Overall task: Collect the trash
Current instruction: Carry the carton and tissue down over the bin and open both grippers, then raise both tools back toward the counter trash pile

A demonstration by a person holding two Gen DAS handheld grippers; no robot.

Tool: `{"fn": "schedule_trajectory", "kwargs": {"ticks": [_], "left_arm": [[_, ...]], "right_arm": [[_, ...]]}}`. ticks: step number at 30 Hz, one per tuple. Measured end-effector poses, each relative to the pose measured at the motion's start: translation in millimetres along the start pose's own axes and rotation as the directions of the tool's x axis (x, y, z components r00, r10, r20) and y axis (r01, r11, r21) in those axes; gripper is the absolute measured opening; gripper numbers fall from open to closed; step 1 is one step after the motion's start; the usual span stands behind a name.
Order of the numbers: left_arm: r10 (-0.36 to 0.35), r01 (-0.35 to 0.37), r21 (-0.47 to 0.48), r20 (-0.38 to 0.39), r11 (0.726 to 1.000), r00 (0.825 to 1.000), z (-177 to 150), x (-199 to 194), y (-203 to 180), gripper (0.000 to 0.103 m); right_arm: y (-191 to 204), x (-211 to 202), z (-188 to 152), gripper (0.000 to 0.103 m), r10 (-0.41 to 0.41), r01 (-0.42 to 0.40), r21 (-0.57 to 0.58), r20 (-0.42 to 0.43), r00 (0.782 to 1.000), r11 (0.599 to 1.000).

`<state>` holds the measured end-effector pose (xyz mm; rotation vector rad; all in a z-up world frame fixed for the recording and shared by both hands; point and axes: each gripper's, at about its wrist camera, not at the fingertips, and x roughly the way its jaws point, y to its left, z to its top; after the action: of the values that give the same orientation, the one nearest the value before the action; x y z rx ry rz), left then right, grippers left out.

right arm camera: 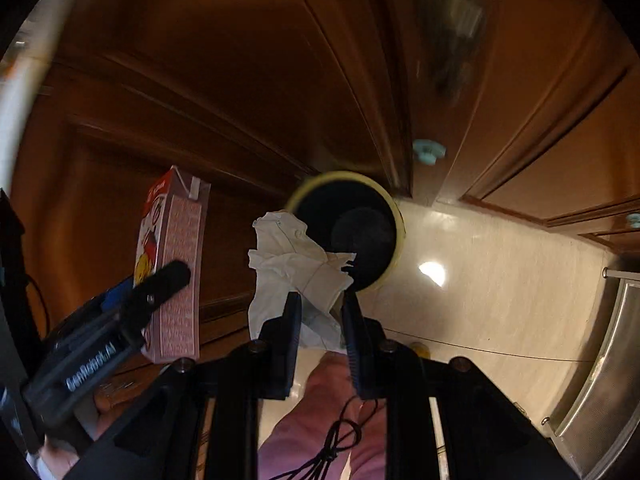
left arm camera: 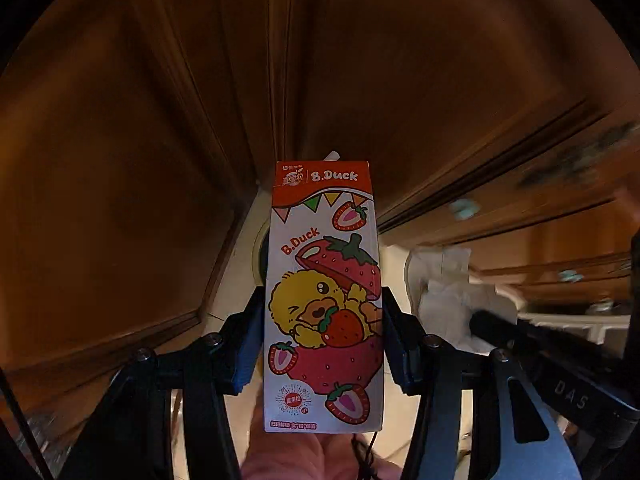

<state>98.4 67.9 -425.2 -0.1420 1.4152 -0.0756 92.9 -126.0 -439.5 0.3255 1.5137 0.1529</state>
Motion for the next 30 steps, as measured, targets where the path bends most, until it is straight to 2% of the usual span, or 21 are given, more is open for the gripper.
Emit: {"fn": "schedule_trajectory", "kwargs": {"ticks": [5,6,7,9,10,12,14,16,21,25,30], "left_arm": [[0.024,-0.022,0.037,-0.066,0.999,0.998,10,71,6,0.053],[0.024,-0.021,0.04,-0.084,0.999,0.996,11,81,8,0.055],[0.023,-0.019,0.039,-0.095,0.999,0.995,13,89,11,0.061],[0.032,-0.029,0.033,-0.09,0.999,0.995,21,95,13,0.073],[0.033,-0.031,0.029,-0.078,0.999,0.996,23,94,17,0.076],[0.034,-0.032,0.025,-0.071,0.999,0.997,29,95,23,0.078],[0.032,-0.031,0.025,-0.071,0.999,0.997,37,89,26,0.078],[0.035,-0.033,0.029,-0.066,0.999,0.997,46,78,22,0.078],[0.031,-0.03,0.032,-0.031,0.999,0.999,44,30,6,0.078],[0.013,-0.013,0.055,0.002,0.998,1.0,41,-33,-13,0.078],[-0.003,-0.009,0.121,0.095,0.993,0.995,42,-124,-42,0.078]], "right_arm": [[-14,74,16,0.024,-0.057,0.058,0.019,-0.046,0.997,0.998],[-15,84,18,0.025,-0.057,0.058,0.025,-0.056,0.997,0.998],[-14,91,20,0.025,-0.048,0.05,0.032,-0.06,0.997,0.998],[-16,94,21,0.027,-0.026,0.028,0.037,-0.052,0.998,0.999],[-15,93,21,0.031,-0.026,0.028,0.033,-0.045,0.999,0.999],[-12,89,19,0.041,-0.056,0.057,0.029,-0.039,0.998,0.998],[-7,79,15,0.043,-0.073,0.074,0.025,-0.031,0.997,0.997],[-1,64,12,0.043,-0.061,0.061,0.017,-0.034,0.998,0.998],[23,18,7,0.043,-0.046,0.045,-0.043,-0.023,0.999,0.998],[42,-41,-2,0.043,-0.052,0.054,-0.097,0.027,0.998,0.994],[52,-122,-7,0.043,-0.074,0.081,-0.095,0.077,0.994,0.992]]}}
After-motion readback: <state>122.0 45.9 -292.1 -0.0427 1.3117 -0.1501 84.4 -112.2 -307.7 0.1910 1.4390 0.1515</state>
